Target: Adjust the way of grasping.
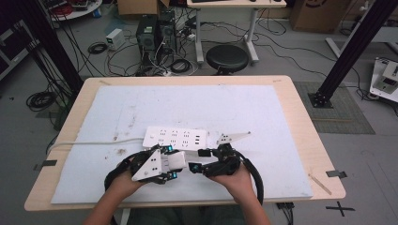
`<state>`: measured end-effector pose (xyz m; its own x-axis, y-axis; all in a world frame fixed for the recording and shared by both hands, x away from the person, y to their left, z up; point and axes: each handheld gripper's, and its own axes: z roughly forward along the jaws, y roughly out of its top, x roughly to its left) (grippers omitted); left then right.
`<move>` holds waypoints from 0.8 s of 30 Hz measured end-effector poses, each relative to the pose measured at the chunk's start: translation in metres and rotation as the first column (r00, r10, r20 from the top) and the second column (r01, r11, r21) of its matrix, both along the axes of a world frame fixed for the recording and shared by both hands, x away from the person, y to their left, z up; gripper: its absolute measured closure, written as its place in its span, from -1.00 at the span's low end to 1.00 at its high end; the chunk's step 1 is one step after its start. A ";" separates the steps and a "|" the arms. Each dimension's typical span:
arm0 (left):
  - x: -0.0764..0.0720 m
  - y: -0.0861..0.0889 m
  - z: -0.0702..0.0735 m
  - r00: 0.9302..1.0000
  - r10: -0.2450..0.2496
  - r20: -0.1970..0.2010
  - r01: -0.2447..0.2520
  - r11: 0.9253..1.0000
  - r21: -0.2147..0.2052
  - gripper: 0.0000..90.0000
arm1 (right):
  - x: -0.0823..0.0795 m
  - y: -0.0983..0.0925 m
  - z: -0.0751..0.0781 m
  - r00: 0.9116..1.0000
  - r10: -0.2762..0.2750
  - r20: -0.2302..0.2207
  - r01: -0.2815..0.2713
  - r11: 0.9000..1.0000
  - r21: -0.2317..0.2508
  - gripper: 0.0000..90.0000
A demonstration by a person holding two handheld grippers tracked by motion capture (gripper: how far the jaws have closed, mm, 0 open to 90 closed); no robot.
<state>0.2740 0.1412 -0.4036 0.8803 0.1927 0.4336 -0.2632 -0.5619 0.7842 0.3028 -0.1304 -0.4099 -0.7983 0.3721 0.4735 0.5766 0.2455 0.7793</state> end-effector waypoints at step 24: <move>-0.015 -0.023 0.000 0.988 -0.035 0.148 0.039 0.999 -0.028 -0.05 | 0.002 0.011 -0.012 0.995 0.064 -0.077 -0.055 0.991 0.120 -0.07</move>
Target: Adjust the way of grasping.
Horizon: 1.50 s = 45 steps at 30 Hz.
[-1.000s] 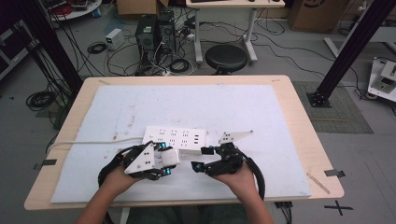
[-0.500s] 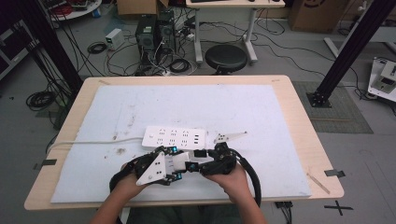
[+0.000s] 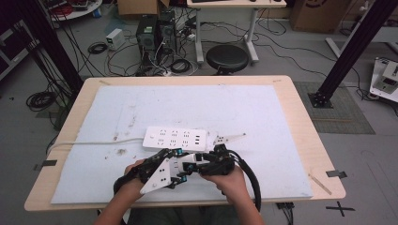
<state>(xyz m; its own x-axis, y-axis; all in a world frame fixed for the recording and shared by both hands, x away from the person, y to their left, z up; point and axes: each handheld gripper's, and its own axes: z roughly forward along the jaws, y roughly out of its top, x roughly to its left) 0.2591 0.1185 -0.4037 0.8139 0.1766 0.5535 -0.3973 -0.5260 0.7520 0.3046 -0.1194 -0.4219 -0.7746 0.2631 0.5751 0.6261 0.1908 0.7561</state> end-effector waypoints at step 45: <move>0.034 0.056 0.023 0.937 0.244 -0.251 -0.260 0.965 -0.032 -0.49 | 0.003 -0.025 0.031 0.941 -0.106 0.321 0.148 0.983 -0.108 0.40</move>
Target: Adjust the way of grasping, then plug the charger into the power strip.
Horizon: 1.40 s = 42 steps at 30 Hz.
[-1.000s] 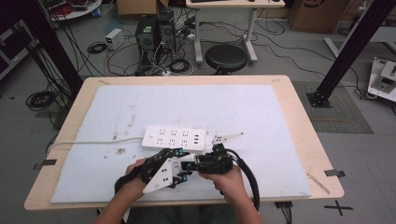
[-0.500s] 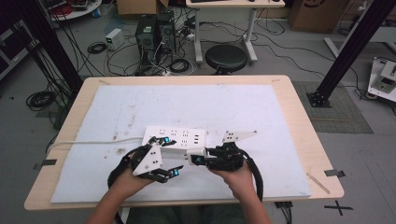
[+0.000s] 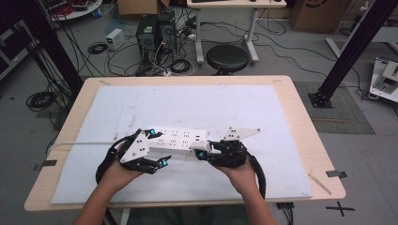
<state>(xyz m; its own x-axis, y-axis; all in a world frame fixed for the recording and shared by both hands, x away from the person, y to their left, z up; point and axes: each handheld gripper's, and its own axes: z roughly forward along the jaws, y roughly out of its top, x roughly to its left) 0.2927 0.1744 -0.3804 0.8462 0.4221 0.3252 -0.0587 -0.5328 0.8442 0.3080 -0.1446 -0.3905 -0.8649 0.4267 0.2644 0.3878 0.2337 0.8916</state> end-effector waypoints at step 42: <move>-0.005 0.076 0.017 0.978 0.182 -0.102 -0.179 0.983 0.033 -0.50 | 0.064 0.027 0.045 0.988 0.151 0.034 -0.115 0.863 -0.491 0.40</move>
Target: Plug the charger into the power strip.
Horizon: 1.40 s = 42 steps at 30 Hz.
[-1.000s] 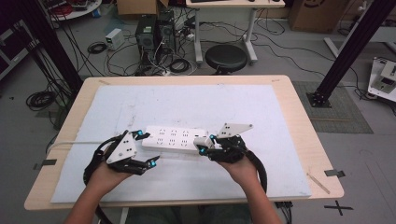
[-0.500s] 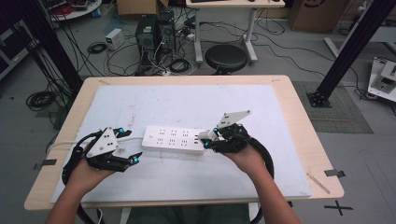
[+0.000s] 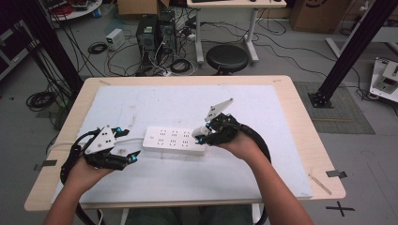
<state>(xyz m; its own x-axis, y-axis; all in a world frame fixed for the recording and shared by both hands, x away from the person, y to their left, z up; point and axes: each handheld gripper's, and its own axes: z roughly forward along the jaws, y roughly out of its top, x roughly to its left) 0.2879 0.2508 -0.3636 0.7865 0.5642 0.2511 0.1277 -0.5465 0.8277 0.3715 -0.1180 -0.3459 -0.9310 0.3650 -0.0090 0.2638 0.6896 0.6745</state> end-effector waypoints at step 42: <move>-0.003 0.026 -0.018 0.999 0.041 -0.020 -0.042 0.999 -0.033 -0.50 | 0.080 0.093 -0.010 0.957 0.244 -0.158 -0.290 0.853 -0.434 0.40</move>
